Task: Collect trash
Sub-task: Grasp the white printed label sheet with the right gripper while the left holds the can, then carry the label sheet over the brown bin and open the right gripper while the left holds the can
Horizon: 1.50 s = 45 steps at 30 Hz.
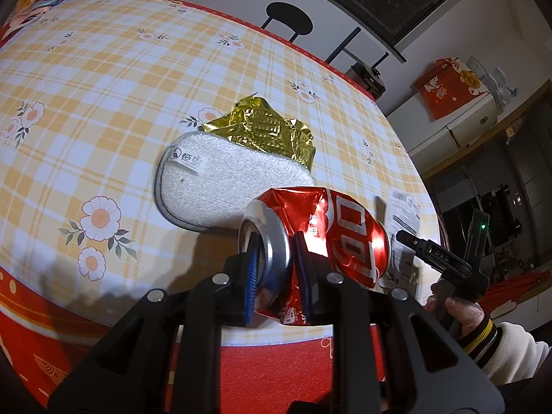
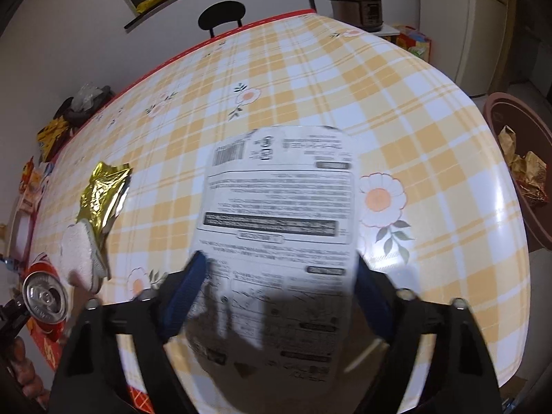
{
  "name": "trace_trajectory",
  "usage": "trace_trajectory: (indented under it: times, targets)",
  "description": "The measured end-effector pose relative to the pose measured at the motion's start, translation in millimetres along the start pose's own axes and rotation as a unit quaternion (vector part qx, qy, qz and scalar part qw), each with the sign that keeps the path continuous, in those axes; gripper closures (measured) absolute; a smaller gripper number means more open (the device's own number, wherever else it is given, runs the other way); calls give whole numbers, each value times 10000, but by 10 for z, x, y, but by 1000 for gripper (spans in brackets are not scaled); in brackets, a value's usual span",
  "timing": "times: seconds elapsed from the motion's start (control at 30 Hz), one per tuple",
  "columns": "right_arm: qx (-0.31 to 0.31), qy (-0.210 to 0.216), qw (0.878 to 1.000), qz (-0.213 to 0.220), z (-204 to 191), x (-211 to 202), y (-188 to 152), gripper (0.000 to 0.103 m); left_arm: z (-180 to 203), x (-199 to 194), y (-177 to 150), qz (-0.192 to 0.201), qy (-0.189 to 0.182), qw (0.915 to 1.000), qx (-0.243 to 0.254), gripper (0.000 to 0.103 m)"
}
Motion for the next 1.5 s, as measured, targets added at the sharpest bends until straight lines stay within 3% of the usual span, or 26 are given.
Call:
trace_trajectory:
  times: [0.03, 0.1, 0.2, 0.4, 0.67, 0.93, 1.23, 1.5]
  targets:
    - [44, 115, 9999, -50, -22, -1, -6, 43, 0, 0, -2, -1, 2, 10000, 5, 80]
    - [90, 259, 9996, -81, -63, -19, -18, 64, 12, 2, -3, 1, 1, 10000, 22, 80]
    - [43, 422, 9991, -60, -171, -89, -11, 79, 18, -7, -10, 9, 5, 10000, 24, 80]
    - [-221, 716, 9967, 300, -479, -392, 132, 93, 7, -2, 1, 9, 9, 10000, 8, 80]
    - [-1085, 425, 9932, 89, -912, -455, 177, 95, 18, 4, 19, 9, -37, 10000, 35, 80]
    - [-1184, 523, 9913, -220, -1034, -265, 67, 95, -10, -14, 21, 29, -25, 10000, -13, 80]
    - [-1302, 634, 9893, 146, -1178, -466, 211, 99, -63, -86, 80, 165, 3, 9998, -67, 80]
    - [-1263, 653, 9880, 604, -1215, -814, 365, 100, -76, -284, 307, 583, 50, 9983, 4, 80]
Point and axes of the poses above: each gripper's, at about its wrist camera, not at the fingertips, and x roughly the way its jaws point, z to its right, y to its top, the point moved 5 cm from there along x, roughly the way its jaws point, and after that the axes turned 15 degrees about y, right-handed, at the moved point
